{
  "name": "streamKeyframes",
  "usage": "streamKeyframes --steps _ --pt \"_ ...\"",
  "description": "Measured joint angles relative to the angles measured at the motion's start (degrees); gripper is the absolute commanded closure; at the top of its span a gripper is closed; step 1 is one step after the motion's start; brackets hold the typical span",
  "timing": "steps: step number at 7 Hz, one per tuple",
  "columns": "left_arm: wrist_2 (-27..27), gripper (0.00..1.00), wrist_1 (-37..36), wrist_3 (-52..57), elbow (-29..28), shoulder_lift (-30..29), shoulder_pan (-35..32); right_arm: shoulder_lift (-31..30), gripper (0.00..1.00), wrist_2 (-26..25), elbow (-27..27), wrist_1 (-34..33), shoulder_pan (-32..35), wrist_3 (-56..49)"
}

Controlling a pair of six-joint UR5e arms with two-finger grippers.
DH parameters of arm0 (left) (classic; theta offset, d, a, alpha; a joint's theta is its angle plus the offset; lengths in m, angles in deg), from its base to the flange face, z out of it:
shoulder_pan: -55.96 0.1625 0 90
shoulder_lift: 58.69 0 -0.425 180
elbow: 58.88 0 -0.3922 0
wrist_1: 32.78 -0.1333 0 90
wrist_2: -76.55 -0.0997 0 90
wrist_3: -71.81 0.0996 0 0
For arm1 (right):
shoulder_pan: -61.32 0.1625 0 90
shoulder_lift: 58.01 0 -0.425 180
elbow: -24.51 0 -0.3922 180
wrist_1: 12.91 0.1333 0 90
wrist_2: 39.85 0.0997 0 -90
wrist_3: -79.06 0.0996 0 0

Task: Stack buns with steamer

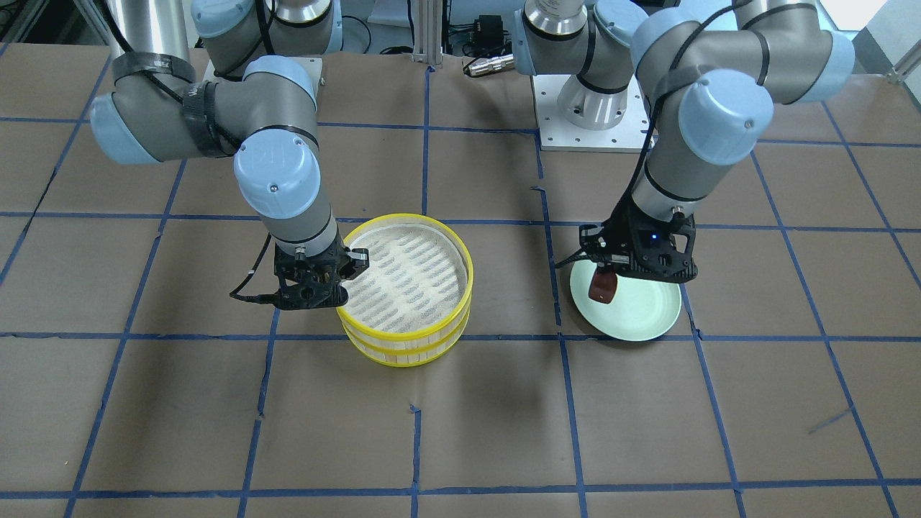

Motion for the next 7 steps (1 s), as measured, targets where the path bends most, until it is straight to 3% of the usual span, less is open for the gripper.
streamKeyframes --steps 2,4,5,6,7 --pt "3.54 0.90 2.06 -9.84 -4.09 -0.15 -6.93 -2.53 0.00 -0.19 3.10 2.84 -1.19 -0.43" --pt "6.23 0.70 -4.04 -18.05 -4.68 -3.29 -12.97 -7.13 0.00 -0.10 10.46 14.46 -3.82 -0.61" --pt "8.04 0.51 -9.21 -23.54 -4.70 -5.30 -16.62 -9.28 0.00 -0.12 14.26 20.50 -5.28 -0.64" --pt "8.83 0.23 -13.67 -27.79 -4.72 -7.20 -20.01 -11.62 0.00 -0.14 16.89 25.26 -6.28 -0.51" --pt "9.00 0.01 -16.27 -29.52 -4.73 -8.56 -22.00 -13.41 0.00 -0.12 17.72 27.51 -6.56 -0.12"
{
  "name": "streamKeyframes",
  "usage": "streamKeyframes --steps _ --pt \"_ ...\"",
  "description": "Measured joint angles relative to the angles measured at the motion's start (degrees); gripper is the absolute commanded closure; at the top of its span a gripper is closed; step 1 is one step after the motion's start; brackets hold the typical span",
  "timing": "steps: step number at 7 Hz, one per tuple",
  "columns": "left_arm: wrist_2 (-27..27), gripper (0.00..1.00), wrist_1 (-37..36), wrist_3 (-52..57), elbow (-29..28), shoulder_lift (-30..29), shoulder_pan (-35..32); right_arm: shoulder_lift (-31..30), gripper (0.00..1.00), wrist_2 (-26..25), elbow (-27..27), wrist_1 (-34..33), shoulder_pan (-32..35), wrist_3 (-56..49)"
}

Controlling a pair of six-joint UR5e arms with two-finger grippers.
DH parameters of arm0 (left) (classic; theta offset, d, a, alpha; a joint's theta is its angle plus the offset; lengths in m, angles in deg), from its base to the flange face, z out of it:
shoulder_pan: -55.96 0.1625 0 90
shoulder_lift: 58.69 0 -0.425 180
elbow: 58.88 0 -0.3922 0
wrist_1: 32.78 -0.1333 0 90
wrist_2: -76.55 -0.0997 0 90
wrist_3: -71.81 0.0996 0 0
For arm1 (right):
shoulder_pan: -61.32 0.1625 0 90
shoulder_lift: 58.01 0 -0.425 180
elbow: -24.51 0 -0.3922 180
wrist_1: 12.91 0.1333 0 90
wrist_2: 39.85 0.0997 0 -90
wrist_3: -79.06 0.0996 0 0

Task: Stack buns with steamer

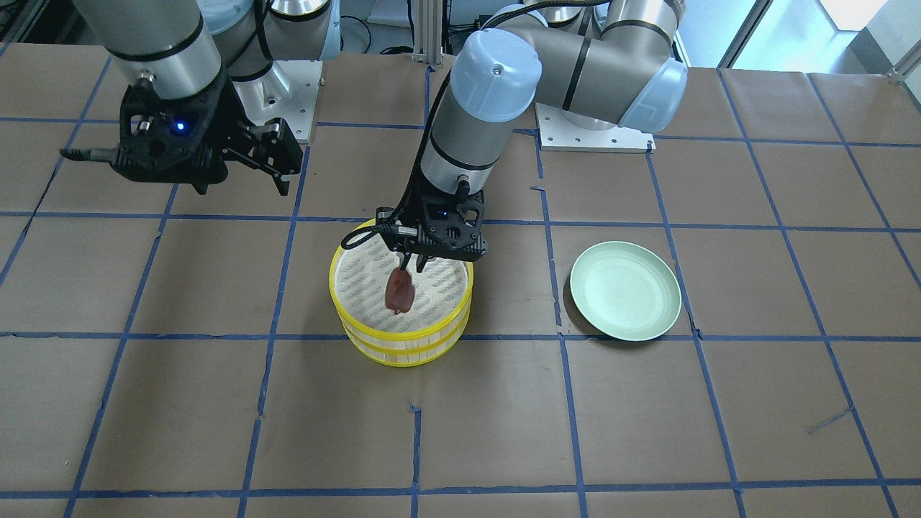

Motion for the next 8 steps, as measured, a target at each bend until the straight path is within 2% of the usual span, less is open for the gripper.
streamKeyframes --steps 2,4,6,8 --pt "-0.23 0.00 -1.71 -0.46 0.00 -0.54 -1.11 -1.08 0.00 0.17 -0.69 -0.16 -0.36 0.64" --pt "-3.33 0.00 0.00 6.14 -0.60 1.33 2.27 -1.24 0.00 -0.04 -1.02 -1.97 -0.29 0.79" --pt "-4.42 0.00 7.90 18.79 -1.57 4.09 11.06 -1.30 0.00 -0.34 -1.07 -2.40 -0.26 0.85" --pt "-4.88 0.00 22.68 26.82 -5.65 8.73 19.91 -1.35 0.00 -0.39 -1.08 -2.39 -0.26 0.93"
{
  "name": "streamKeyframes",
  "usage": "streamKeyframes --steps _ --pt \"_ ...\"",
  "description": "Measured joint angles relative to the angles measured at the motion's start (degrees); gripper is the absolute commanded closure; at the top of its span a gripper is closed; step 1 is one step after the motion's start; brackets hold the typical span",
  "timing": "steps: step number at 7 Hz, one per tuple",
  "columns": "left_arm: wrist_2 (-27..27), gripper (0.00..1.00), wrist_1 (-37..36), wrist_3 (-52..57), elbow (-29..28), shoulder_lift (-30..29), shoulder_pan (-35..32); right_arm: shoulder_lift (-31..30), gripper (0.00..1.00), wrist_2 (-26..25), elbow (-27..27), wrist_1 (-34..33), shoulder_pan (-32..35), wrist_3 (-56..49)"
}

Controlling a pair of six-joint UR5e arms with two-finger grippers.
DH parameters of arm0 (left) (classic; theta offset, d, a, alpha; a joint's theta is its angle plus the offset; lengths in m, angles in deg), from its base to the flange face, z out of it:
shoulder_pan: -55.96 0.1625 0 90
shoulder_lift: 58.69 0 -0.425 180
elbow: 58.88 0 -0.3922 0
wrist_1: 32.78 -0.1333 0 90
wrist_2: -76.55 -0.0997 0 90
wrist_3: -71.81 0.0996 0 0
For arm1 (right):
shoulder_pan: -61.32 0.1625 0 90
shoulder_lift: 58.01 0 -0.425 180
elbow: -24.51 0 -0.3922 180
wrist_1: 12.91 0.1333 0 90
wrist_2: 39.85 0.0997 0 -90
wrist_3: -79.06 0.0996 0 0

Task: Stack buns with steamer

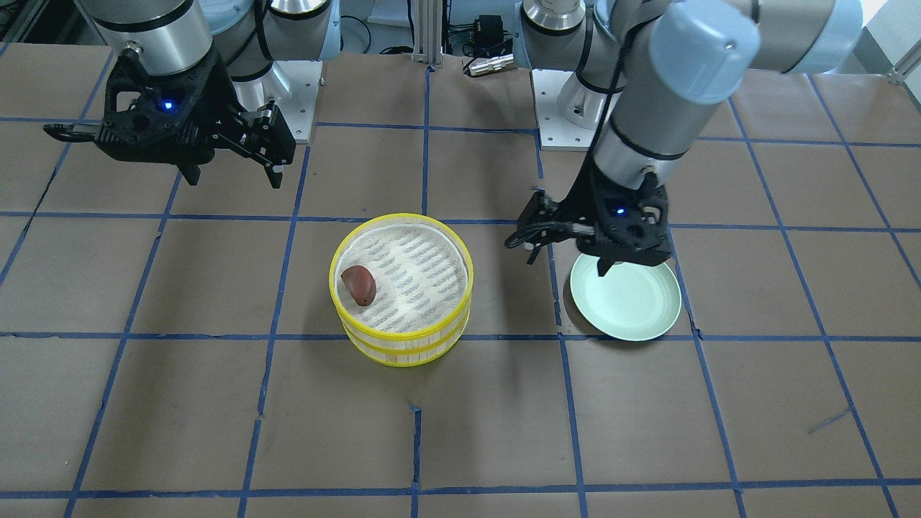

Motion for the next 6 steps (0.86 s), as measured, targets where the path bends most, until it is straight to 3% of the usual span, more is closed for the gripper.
streamKeyframes --steps 2,6 --pt "-3.05 0.00 13.07 1.22 -4.22 3.89 3.52 -0.01 0.00 0.05 0.00 0.13 0.00 0.05" --pt "-3.97 0.00 16.95 0.82 -2.93 6.84 3.33 -0.01 0.00 0.06 0.00 0.22 0.00 0.02"
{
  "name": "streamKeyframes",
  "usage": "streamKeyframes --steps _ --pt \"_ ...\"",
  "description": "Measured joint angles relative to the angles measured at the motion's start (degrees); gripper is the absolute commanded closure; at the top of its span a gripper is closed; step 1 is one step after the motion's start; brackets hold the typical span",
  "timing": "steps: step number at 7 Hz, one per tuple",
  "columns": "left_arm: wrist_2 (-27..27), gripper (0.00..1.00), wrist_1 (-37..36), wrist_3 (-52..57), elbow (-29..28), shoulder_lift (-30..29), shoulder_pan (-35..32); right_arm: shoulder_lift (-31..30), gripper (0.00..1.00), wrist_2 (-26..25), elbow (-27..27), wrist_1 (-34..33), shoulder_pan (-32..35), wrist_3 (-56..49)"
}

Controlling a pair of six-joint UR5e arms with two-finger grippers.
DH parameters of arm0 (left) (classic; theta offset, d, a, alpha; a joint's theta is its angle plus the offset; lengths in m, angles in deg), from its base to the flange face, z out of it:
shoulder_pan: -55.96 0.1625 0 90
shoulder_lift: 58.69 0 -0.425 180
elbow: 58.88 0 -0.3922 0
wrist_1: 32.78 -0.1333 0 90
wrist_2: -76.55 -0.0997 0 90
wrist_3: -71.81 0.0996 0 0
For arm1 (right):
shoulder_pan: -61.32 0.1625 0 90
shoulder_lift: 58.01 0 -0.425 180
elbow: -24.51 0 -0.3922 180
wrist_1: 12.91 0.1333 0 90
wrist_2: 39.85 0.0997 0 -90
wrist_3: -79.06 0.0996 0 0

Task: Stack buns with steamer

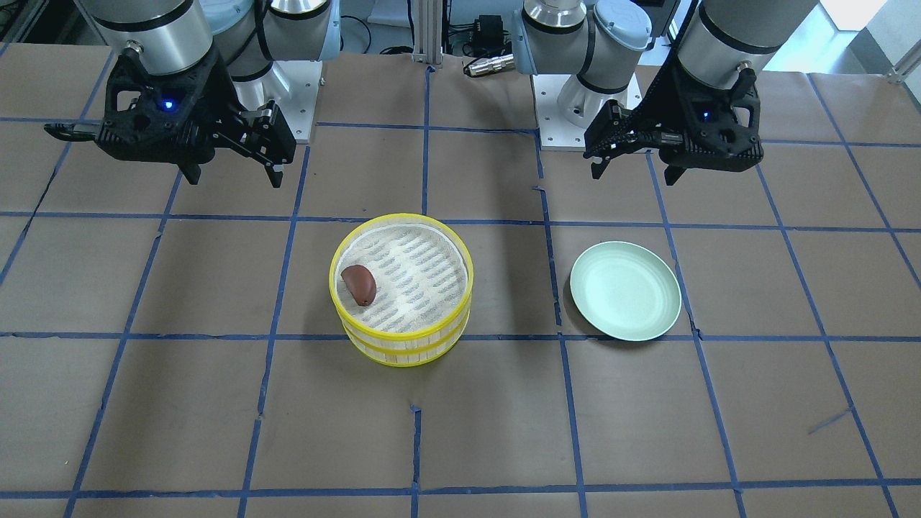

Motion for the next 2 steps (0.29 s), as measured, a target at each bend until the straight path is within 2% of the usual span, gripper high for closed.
streamKeyframes --steps 2 --pt "0.37 0.00 0.04 -0.07 0.42 0.13 -0.06 0.00 0.00 0.00 0.00 0.06 0.00 0.01"
